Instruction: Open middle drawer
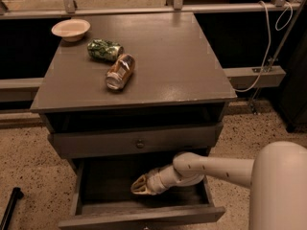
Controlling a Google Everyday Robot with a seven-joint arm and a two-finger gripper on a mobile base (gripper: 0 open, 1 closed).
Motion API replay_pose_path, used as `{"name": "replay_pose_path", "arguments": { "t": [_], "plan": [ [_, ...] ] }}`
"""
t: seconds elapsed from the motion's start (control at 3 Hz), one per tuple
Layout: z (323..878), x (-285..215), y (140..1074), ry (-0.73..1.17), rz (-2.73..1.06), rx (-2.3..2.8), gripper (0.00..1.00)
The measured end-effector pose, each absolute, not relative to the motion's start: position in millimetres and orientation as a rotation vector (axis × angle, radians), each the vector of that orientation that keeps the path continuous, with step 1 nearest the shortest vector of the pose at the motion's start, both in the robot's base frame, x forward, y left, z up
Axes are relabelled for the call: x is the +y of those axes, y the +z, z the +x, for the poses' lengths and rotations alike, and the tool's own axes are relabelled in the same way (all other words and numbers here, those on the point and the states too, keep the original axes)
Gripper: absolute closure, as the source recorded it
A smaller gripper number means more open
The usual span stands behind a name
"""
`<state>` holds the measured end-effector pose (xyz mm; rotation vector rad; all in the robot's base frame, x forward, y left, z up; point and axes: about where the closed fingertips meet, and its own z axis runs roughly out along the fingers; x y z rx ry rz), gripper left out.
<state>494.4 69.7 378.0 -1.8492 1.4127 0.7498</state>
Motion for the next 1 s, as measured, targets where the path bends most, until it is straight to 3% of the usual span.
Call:
{"name": "replay_pose_path", "arguments": {
  "t": [0.67,1.0],
  "plan": [
    [431.1,57.1,369.9,0.845,-1.918,1.432,1.0],
    [435.1,57.9,370.9,0.845,-1.918,1.432,1.0]
  ]
}}
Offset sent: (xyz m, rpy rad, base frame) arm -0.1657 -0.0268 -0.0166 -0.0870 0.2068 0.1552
